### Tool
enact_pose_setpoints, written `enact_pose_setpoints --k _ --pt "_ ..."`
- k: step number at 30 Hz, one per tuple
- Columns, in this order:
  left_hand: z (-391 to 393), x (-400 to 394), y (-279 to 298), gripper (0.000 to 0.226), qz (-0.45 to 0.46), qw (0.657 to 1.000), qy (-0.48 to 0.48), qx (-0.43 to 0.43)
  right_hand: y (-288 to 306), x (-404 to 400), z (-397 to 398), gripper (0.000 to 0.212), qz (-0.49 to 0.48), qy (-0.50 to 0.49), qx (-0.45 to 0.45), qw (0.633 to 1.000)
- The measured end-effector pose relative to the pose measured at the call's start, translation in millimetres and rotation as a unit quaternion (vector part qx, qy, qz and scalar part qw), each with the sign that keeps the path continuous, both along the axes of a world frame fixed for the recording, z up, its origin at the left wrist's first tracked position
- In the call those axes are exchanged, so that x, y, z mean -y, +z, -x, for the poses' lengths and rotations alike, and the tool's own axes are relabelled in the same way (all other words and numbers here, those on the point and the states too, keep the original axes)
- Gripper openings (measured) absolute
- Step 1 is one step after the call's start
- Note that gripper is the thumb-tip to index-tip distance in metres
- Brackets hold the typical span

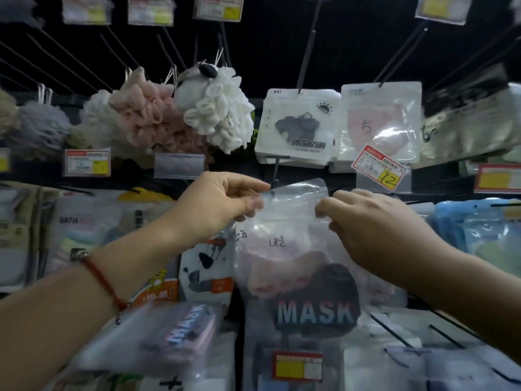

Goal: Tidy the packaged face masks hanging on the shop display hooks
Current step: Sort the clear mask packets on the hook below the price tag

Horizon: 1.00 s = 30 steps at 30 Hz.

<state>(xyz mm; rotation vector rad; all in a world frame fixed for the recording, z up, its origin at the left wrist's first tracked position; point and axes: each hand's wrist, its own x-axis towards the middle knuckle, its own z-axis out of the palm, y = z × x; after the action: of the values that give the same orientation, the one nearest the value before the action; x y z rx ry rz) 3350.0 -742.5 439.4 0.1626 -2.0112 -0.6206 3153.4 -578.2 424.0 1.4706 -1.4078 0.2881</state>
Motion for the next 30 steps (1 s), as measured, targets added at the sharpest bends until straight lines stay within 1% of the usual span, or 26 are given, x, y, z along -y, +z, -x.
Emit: enact_pose_setpoints --k 2,4,7,9,13,17,19,22,23,24,25,26,28,29,30 --pt "7.1 5.1 1.2 0.023 0.045 0.999 0.026 -0.015 2.1 0.2 1.9 0.034 -0.001 -0.029 -0.004 1.000" --pt "15.5 11.2 0.5 0.024 0.126 0.989 0.070 -0.024 4.0 1.3 3.0 0.034 -0.007 -0.055 -0.015 0.998" --pt "26.9 21.9 3.4 0.025 0.207 0.974 0.083 -0.049 5.6 3.5 0.2 0.029 -0.016 -0.055 -0.021 0.998" --pt "34.7 28.6 8.4 0.024 0.231 0.967 0.082 -0.071 4.7 5.7 -2.1 0.023 -0.020 -0.063 -0.018 0.998" --pt "47.6 43.1 16.7 0.024 0.252 0.959 0.096 -0.083 1.9 10.4 -7.3 0.017 -0.030 -0.064 -0.014 0.997" --pt "50.6 50.7 20.7 0.023 0.279 0.952 0.100 -0.074 0.6 15.0 -10.3 0.023 -0.046 -0.063 0.021 0.997" --pt "50.1 52.9 19.7 0.021 0.248 0.962 0.090 -0.067 0.4 16.2 -10.4 0.021 -0.038 -0.065 0.030 0.997" --pt "51.8 60.3 19.1 0.016 0.121 0.990 0.050 -0.047 2.9 15.9 -12.6 0.018 -0.025 -0.071 0.048 0.996" --pt "53.4 62.0 18.1 0.015 0.118 0.990 0.051 -0.050 4.2 15.5 -13.8 0.018 -0.022 -0.071 0.052 0.996" --pt "55.3 63.4 16.8 0.015 0.156 0.984 0.066 -0.057 5.2 15.7 -14.2 0.017 -0.021 -0.069 0.055 0.996" --pt "57.5 65.4 15.2 0.015 0.228 0.967 0.093 -0.064 6.3 16.3 -14.9 0.017 -0.022 -0.069 0.058 0.996" --pt "58.7 67.3 13.6 0.016 0.321 0.936 0.130 -0.070 7.3 17.4 -15.3 0.017 -0.021 -0.072 0.059 0.995" --pt "60.3 74.7 13.4 0.018 0.497 0.836 0.221 -0.069 8.3 21.0 -14.4 0.017 -0.016 -0.079 0.059 0.995" --pt "59.4 78.7 14.2 0.018 0.547 0.796 0.252 -0.062 8.7 23.3 -13.2 0.017 -0.014 -0.080 0.062 0.995" --pt "58.8 84.0 14.7 0.018 0.575 0.770 0.271 -0.053 9.1 25.7 -11.9 0.017 -0.011 -0.080 0.063 0.995"
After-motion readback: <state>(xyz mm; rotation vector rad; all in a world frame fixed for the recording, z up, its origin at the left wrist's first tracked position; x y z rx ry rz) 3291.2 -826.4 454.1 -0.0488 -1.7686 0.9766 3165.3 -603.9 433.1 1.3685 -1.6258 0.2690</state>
